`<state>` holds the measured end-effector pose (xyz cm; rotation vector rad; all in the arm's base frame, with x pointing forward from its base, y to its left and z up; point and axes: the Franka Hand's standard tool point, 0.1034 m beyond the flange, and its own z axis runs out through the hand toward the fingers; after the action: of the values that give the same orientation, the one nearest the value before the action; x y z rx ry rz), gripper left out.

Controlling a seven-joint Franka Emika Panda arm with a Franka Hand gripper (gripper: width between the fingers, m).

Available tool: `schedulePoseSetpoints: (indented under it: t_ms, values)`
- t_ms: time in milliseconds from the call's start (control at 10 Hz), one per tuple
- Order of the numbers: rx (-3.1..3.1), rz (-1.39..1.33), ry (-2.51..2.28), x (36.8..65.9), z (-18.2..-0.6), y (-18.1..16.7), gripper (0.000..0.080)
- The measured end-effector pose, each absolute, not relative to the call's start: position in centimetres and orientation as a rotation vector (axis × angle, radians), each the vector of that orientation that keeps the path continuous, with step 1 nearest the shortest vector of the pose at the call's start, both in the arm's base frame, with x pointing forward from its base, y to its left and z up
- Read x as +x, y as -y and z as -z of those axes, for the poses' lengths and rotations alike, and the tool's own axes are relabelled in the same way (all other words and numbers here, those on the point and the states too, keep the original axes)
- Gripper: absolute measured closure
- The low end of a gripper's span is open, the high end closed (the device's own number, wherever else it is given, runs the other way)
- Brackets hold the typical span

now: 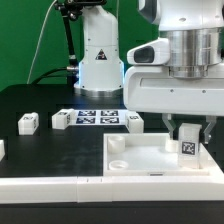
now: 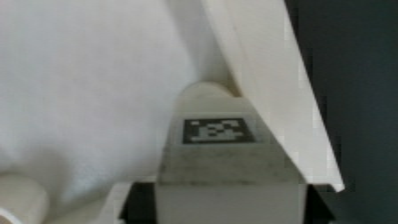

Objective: Assemble one leg

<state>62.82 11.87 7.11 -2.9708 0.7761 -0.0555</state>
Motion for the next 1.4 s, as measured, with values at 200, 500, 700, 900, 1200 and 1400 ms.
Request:
schedulePoseSetpoints:
  t_ms: [200,500,700,900,1200,1400]
  values:
    - [-2.821,0.047,-1.204,62.80,-7.09,-11.81,0.0508]
    - [-2.544,0.028,-1.685,62.87,-7.10,-11.60,0.0508]
    - [-2.493,0.006,-1.762,62.90,-7.11,-11.54,0.0508]
    - [-2.441,-0.003,-1.826,62.86,-7.06,-11.64,0.0508]
    - [-2.546,0.005,-1.680,62.86,-7.00,-11.52,0.0202]
    - [-2.730,0.013,-1.368,62.77,-6.98,-11.58,0.0152]
